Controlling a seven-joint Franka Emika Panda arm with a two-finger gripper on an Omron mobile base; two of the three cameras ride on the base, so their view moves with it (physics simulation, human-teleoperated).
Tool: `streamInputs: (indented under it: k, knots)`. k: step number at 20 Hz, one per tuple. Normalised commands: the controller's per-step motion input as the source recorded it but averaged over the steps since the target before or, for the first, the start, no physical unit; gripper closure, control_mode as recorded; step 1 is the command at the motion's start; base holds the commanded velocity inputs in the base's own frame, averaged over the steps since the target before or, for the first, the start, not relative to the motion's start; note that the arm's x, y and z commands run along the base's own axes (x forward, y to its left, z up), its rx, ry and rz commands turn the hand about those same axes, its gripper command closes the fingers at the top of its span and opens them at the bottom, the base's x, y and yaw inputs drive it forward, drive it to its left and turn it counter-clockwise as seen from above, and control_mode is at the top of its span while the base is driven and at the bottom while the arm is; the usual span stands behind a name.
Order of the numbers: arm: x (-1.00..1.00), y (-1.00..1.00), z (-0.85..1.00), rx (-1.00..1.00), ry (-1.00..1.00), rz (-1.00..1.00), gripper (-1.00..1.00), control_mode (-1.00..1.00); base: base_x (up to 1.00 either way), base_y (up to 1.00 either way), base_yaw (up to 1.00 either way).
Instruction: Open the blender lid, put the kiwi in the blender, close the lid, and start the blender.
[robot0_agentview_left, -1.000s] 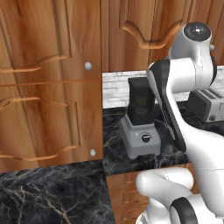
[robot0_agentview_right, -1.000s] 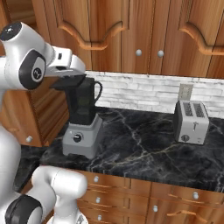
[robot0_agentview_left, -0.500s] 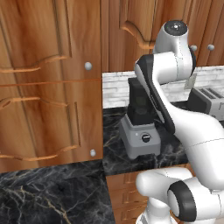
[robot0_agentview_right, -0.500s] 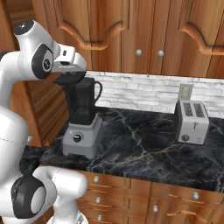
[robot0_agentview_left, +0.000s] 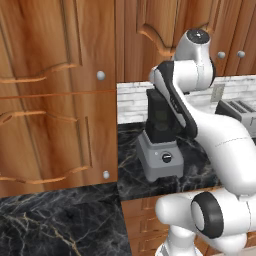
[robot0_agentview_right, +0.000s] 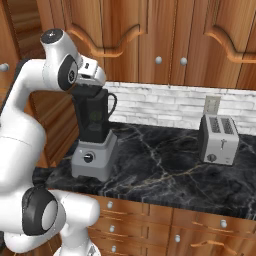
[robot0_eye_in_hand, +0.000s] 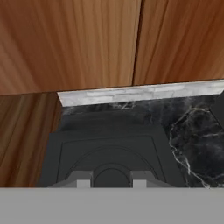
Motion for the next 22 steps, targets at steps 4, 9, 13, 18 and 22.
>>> streamInputs:
  k: [4,9,13,18,22]
  knots:
    - [0.41,0.0,-0.21,0.08,0.0,0.03,1.0,-1.0,0.0,0.0,0.0]
    - [0.39,0.0,-0.19,0.06,0.0,0.04,1.0,-1.0,0.0,0.0,0.0]
    - [0.32,0.0,-0.24,0.0,0.0,0.03,1.0,-1.0,0.0,0.0,0.0]
    - [0.46,0.0,-0.07,0.02,-0.01,0.02,1.0,-1.0,0.0,0.0,0.0]
    - [0.48,0.04,-0.02,0.0,-0.03,0.0,1.0,-1.0,0.0,0.0,0.0]
